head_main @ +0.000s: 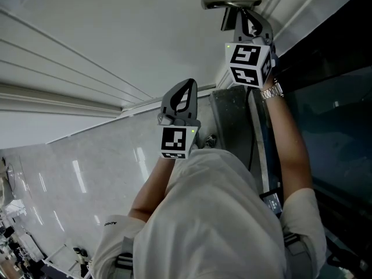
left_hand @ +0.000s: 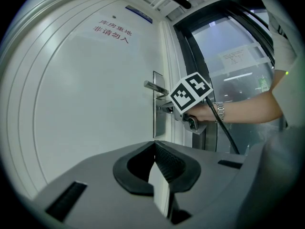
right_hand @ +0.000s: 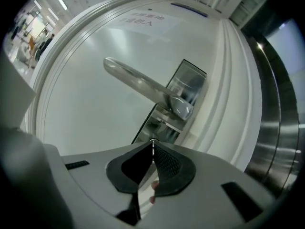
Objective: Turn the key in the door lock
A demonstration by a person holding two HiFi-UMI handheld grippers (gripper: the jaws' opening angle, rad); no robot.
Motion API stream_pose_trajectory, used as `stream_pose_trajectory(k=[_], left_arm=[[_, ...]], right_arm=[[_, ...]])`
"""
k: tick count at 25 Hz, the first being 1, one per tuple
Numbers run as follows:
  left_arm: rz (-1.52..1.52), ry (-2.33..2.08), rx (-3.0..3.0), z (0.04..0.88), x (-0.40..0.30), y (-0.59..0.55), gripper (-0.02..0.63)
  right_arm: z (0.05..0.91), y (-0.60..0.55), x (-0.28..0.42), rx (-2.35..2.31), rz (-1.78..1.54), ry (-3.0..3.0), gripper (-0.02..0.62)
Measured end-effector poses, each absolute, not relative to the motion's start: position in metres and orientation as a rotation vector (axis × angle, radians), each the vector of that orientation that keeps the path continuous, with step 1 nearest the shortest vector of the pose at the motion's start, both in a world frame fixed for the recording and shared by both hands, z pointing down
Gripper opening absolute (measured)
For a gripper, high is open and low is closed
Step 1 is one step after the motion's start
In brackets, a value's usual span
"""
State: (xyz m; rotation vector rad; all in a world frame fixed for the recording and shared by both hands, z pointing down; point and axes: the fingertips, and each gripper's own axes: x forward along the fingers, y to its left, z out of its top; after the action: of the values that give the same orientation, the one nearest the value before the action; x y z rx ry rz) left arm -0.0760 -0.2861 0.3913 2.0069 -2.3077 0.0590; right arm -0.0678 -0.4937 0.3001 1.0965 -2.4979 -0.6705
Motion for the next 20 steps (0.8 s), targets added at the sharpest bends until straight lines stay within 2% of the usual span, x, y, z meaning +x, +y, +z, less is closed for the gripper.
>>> stream_pose_trajectory(k=[20], left_arm=[[0.06,-2.304,1.995,0.395,-0.081,-0.29,0.009]], right_arm=[[0.3,-0.505,-0.06,1.049,0.313,-2.847,0.011]])
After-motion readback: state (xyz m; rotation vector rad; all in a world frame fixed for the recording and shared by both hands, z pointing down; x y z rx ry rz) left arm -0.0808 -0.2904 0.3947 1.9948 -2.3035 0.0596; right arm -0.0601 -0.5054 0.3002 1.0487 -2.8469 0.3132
